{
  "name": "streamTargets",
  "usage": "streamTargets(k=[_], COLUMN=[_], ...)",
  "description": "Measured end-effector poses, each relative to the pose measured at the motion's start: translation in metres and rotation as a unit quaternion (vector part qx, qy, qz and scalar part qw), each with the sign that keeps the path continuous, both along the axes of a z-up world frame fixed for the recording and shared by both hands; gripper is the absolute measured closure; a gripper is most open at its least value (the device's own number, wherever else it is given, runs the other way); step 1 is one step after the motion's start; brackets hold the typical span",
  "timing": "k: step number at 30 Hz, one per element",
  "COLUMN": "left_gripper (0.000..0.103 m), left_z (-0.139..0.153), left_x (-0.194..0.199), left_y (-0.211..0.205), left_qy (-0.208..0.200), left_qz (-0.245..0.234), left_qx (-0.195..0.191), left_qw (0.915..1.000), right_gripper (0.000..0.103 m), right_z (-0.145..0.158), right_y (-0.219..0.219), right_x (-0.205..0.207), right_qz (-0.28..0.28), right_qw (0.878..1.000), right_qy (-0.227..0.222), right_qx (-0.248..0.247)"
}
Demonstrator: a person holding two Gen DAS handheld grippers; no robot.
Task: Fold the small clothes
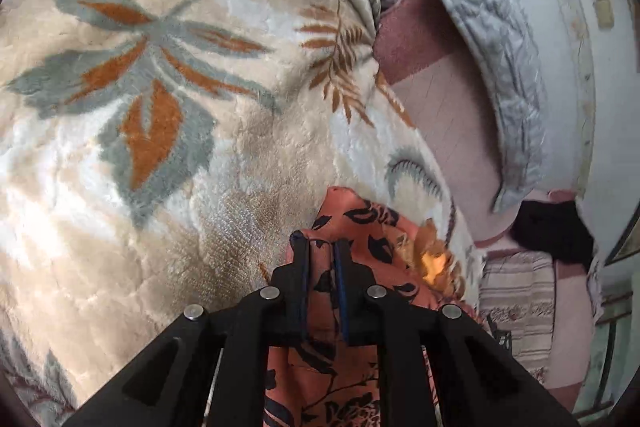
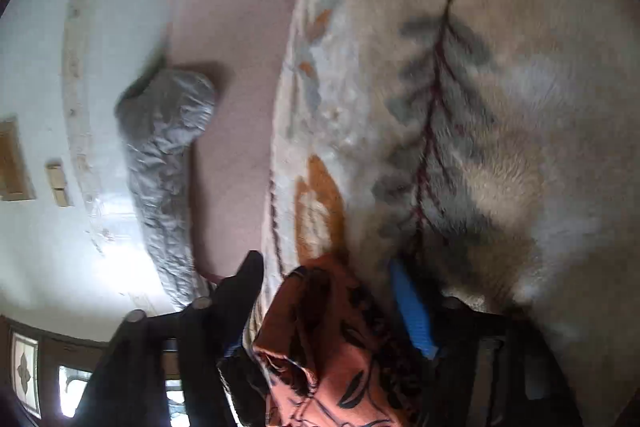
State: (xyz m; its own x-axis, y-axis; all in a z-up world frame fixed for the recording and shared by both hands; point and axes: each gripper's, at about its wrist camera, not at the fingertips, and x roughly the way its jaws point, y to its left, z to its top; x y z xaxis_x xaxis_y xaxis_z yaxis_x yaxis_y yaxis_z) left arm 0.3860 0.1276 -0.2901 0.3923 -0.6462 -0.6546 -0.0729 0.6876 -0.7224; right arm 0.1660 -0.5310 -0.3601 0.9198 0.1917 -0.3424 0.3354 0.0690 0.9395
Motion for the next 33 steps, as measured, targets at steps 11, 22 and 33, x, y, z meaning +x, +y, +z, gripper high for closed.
streamTargets(k=[11, 22, 33], left_gripper=[0.065, 0.065, 0.06], left_z=[0.04, 0.046, 0.046], left_x=[-0.105, -0.003, -0.088], left_y=[-0.061, -0.097, -0.076], left_qy=[-0.051, -0.058, -0.091], left_qz=[-0.12, -0.102, -0.047], left_qx=[0.196, 0.167, 0.24], left_qw=[0.9718, 0.979, 0.9654], right_gripper=[0.047, 0.064, 0.064], right_z=[0.101, 0.087, 0.101], right_y=[0.11, 0.187, 0.181], right_x=[-0.029, 0.085, 0.001], right_qz=[0.173, 0.215, 0.202], right_qw=[0.934, 0.86, 0.875], right_qy=[0.056, 0.106, 0.083], right_qx=[-0.307, -0.451, -0.432])
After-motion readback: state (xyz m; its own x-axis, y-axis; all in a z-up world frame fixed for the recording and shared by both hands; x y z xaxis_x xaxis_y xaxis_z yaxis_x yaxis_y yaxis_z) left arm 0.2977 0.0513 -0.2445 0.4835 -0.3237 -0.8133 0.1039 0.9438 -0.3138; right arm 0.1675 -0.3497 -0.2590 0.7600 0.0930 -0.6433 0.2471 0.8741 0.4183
